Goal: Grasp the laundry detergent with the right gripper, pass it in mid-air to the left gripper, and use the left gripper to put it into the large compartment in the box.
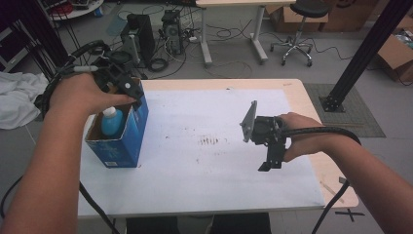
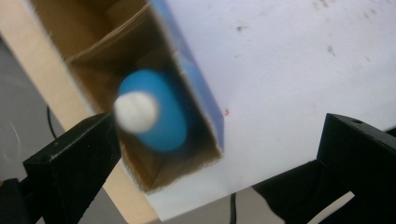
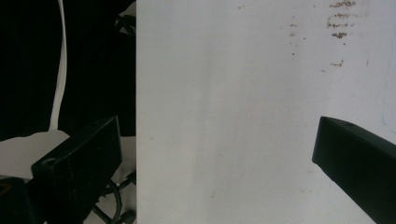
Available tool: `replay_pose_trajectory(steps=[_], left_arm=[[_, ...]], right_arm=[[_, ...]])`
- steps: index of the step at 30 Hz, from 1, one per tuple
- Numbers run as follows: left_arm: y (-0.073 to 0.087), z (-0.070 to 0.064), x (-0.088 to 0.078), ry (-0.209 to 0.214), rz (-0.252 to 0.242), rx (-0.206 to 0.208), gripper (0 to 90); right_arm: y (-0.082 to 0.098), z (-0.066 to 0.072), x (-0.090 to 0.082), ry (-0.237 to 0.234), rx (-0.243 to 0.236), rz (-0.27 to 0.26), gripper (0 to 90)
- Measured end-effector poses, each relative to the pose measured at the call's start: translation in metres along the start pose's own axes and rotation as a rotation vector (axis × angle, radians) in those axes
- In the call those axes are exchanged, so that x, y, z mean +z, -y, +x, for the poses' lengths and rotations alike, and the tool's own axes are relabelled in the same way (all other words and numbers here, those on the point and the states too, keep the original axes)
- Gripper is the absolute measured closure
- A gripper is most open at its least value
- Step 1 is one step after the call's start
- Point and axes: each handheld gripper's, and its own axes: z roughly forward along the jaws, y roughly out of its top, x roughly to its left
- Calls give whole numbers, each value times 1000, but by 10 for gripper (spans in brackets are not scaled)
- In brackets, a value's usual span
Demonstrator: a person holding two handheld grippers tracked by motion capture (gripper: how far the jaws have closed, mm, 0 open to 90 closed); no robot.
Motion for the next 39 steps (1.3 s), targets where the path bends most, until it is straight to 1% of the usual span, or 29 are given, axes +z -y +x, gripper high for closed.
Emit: replay_pose_trajectory(steps=[2,3,4,5,6,7,8,9,10,11,12,15,18,20,21,22,24,26,27,29,30,31,32,34,36,39], left_arm=[[-2,-7,0,18,-3,78,1],[-3,-13,0,22,-7,135,1],[-3,-17,0,30,-6,158,1],[-4,-22,0,38,-12,192,1],[-5,-28,0,47,-15,235,1],[-6,-32,0,53,-16,263,1],[-8,-37,0,58,-18,300,1],[-9,-43,1,76,-15,324,1],[-10,-51,2,85,-10,368,1],[-11,-56,3,82,-12,397,1],[-12,-61,4,91,-9,423,1],[-16,-76,8,116,0,516,1],[-18,-85,14,138,17,570,1],[-18,-91,18,146,27,626,1],[-18,-93,20,151,32,640,1],[-18,-95,22,154,37,672,1],[-18,-99,27,168,43,720,1],[-18,-103,31,171,49,772,1],[-18,-106,33,174,59,795,1],[-18,-110,36,180,65,836,1],[-18,-112,37,182,70,853,1],[-17,-114,37,185,73,866,1],[-17,-115,37,185,67,880,1],[-16,-117,37,188,68,894,1],[-14,-119,38,184,64,920,1],[-12,-120,38,193,67,932,1]], right_arm=[[1,0,-1,1,7,4,15],[1,-1,-1,1,4,3,15],[1,-1,-2,0,7,6,14],[1,-1,-2,0,10,8,12],[2,-1,-3,-1,4,8,7],[2,-1,-4,0,0,7,2],[2,-1,-4,1,0,9,1],[2,-1,-5,0,0,10,1],[2,-1,-6,-3,2,12,0],[2,-2,-6,-3,5,16,0],[2,-2,-7,-3,6,19,0],[1,-3,-8,-6,7,26,0],[0,-3,-9,-8,12,31,0],[0,-3,-9,-9,10,37,0],[1,-4,-9,-11,9,39,0],[1,-4,-9,-12,15,40,0],[2,-4,-9,-16,20,46,0],[2,-5,-8,-17,17,51,0],[3,-5,-8,-20,27,51,0],[4,-6,-8,-20,30,55,0],[5,-7,-8,-19,24,53,0],[5,-7,-9,-20,31,57,0],[5,-8,-9,-19,25,54,0],[5,-8,-9,-19,34,57,0],[4,-9,-8,-17,23,55,0],[1,-10,-8,-22,24,57,0]])
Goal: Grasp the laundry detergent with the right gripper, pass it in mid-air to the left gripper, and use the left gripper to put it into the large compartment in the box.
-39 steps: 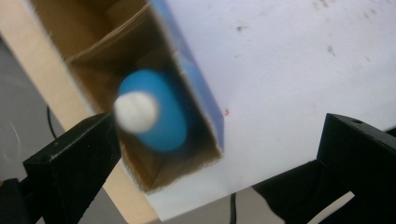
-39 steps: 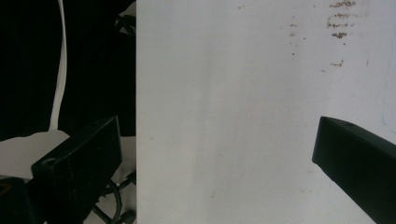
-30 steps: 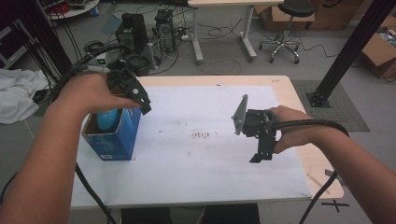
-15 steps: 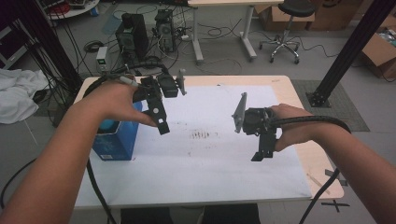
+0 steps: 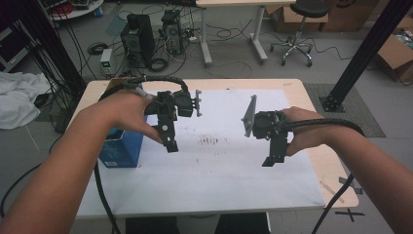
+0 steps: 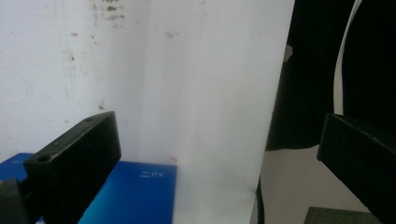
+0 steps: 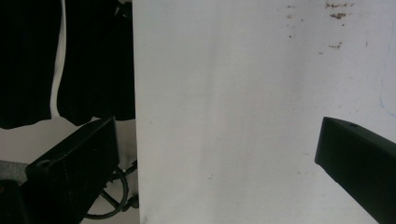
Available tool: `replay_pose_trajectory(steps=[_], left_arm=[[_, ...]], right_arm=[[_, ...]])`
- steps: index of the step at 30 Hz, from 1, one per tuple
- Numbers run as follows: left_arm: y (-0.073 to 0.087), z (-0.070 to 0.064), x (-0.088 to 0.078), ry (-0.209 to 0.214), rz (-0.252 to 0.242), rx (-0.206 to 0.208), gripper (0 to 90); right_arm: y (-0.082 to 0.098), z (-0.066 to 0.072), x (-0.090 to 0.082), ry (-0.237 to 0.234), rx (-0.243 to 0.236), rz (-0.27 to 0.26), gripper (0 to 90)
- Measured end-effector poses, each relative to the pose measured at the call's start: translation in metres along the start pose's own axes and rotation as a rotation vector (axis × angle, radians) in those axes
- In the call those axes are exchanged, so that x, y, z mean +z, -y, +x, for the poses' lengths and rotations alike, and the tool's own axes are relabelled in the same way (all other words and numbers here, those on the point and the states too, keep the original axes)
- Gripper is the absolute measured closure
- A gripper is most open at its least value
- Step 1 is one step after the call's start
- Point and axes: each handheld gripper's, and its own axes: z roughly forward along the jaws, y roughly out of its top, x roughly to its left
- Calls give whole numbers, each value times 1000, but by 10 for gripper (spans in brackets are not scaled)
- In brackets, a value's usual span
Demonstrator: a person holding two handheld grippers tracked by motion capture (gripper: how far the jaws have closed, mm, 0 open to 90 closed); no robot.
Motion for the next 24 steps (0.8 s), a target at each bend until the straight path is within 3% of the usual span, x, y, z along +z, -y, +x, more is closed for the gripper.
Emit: replay_pose_trajectory(steps=[12,24], left_arm=[[5,-2,2,16,-3,-8,1],[2,-2,2,23,-9,5,1]], right_arm=[[-9,-1,1,-2,-7,10,0],[-6,-3,0,-2,-3,4,3]])
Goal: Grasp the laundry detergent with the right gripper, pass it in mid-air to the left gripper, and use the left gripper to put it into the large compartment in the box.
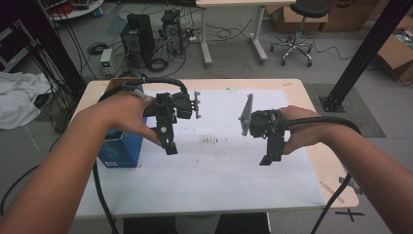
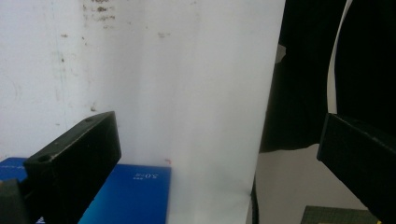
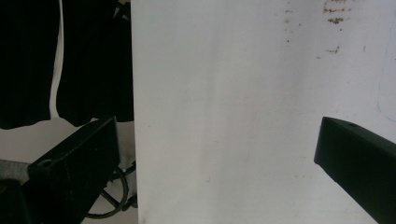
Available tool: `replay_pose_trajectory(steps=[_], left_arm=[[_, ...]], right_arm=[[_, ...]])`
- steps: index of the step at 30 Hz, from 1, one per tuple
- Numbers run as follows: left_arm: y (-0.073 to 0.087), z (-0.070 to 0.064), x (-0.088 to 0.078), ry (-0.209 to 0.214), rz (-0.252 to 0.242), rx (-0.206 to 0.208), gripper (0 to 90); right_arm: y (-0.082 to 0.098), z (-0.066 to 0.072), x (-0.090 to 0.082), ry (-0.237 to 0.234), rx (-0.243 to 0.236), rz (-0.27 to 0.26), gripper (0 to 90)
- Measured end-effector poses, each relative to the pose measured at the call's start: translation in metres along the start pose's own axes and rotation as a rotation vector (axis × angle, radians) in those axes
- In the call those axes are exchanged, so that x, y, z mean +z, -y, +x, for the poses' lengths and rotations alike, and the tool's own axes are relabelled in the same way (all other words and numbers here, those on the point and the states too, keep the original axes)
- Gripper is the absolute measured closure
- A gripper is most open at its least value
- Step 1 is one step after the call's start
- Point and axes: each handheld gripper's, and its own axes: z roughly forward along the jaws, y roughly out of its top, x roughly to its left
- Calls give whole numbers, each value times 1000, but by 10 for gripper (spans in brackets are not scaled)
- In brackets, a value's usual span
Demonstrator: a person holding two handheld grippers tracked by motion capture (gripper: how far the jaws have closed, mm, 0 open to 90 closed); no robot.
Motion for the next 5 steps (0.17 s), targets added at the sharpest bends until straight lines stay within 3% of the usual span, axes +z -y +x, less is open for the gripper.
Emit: replay_pose_trajectory(steps=[5], left_arm=[[1,-1,-1,-4,0,2,1]], right_arm=[[-1,0,1,0,-3,3,3]])
